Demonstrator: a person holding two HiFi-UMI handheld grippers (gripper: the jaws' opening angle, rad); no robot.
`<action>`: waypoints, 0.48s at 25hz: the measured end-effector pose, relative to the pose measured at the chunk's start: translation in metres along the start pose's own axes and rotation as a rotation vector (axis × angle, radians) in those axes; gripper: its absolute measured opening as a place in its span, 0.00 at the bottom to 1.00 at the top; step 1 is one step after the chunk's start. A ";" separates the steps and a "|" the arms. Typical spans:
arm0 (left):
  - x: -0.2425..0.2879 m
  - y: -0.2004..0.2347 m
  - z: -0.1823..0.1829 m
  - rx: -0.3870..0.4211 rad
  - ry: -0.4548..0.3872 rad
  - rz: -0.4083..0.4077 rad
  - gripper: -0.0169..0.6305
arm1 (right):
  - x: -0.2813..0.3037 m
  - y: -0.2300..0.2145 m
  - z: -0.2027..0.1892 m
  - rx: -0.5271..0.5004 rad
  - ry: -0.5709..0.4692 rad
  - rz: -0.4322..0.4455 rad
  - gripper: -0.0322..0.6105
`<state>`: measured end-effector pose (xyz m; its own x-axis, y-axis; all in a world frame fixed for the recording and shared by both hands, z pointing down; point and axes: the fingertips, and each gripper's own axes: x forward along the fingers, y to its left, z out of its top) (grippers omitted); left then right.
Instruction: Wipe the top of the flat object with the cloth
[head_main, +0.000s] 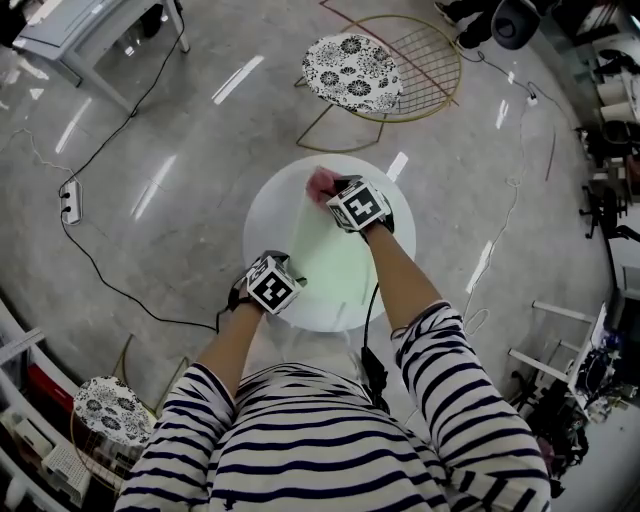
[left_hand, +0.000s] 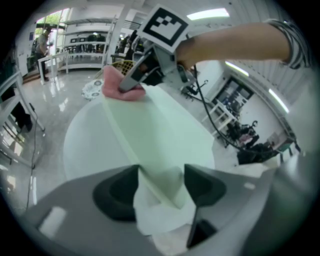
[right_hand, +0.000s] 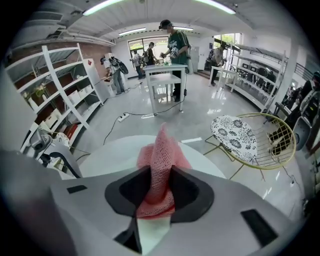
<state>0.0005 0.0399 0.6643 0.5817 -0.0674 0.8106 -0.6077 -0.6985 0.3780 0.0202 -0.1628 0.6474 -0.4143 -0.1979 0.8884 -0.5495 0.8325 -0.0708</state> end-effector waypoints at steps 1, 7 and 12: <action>0.000 0.001 0.000 0.003 -0.001 0.003 0.47 | 0.000 0.002 0.001 -0.020 0.010 0.005 0.21; -0.001 0.002 0.001 0.012 -0.004 -0.002 0.47 | -0.002 0.017 -0.003 -0.056 0.023 0.028 0.17; -0.008 0.000 -0.001 0.027 -0.009 -0.006 0.47 | -0.008 0.040 -0.018 -0.065 0.009 0.049 0.17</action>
<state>-0.0049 0.0411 0.6589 0.5907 -0.0694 0.8039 -0.5892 -0.7178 0.3709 0.0146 -0.1187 0.6451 -0.4325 -0.1520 0.8887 -0.4804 0.8729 -0.0845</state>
